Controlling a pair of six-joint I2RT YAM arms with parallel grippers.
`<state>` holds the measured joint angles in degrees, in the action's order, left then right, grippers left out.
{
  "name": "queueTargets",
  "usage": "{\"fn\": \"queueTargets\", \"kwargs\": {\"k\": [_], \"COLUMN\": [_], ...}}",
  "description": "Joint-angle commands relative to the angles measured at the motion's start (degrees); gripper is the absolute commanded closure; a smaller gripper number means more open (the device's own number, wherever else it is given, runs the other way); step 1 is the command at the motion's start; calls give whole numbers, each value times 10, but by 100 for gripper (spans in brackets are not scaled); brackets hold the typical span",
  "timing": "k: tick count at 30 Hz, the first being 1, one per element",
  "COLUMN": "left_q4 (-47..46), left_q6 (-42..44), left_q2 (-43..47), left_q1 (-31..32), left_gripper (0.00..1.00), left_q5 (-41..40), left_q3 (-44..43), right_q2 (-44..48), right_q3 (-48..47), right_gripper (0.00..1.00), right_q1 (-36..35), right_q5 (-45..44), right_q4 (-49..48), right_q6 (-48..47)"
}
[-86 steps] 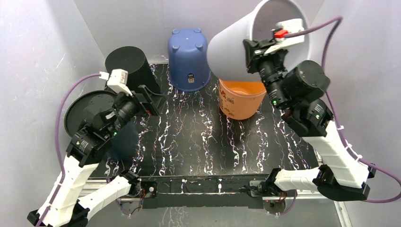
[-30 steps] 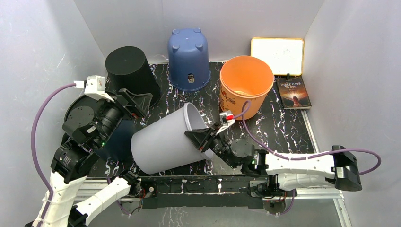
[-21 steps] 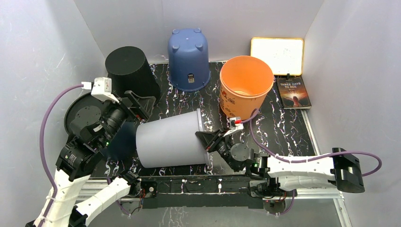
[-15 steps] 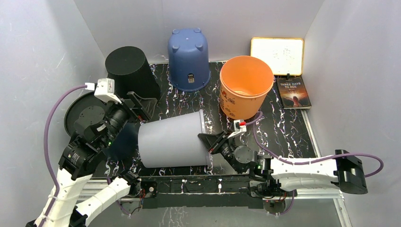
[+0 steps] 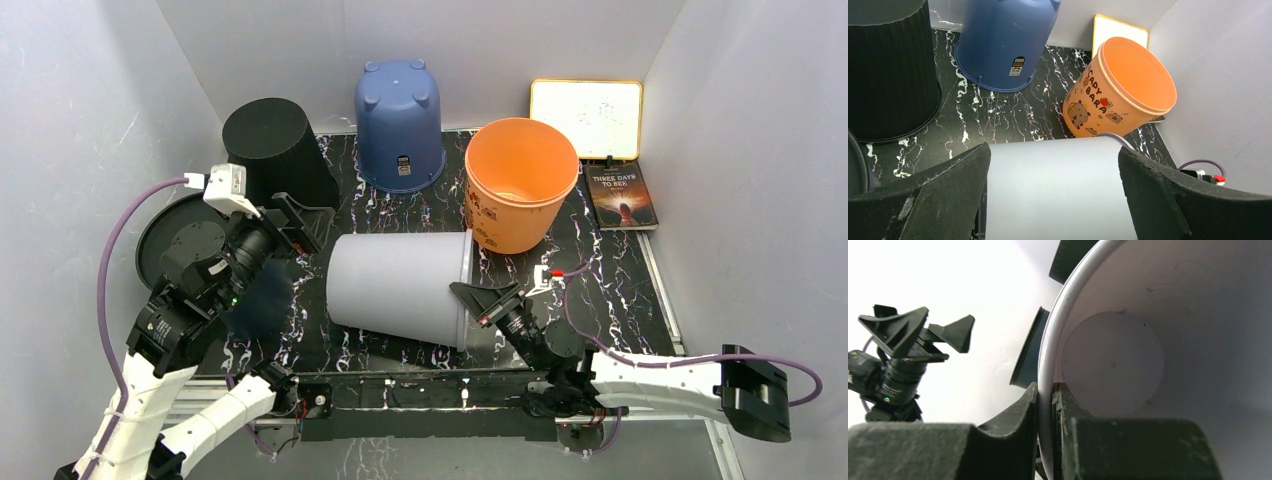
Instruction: Turn the large container upside down
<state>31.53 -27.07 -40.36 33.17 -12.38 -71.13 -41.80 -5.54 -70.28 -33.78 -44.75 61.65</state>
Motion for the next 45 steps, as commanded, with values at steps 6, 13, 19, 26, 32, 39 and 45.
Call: {"fn": "queueTargets", "kwargs": {"k": [6,13,19,26,32,39,45], "left_q4": [-12,1,9,14,8,-2,-5], "left_q6": [3,9,13,16,16,15,11], "left_q2": [-10,-15,-10,-4,-5,-9,-4], "left_q1": [-2,-2,-2,-2,-2,-2,-2], "left_gripper": [2,2,2,2,2,2,2], "left_q5": [10,3,-7,-14,-12,-10,-9], "left_q3": [-15,-31,-30,-25,-17,-1,13], "right_q2": [-98,-247,-406,-539,-528,-463,-341], "right_q3": [42,-40,-80,18,120,166,165], "right_gripper": [100,100,100,100,100,100,100], "right_q1": [86,121,167,239,332,406,412], "right_q5": [127,207,261,280,325,393,403], "right_q4": [-121,-342,-492,-592,-587,-477,-288], "right_q6": [47,63,136,231,215,179,127]}}
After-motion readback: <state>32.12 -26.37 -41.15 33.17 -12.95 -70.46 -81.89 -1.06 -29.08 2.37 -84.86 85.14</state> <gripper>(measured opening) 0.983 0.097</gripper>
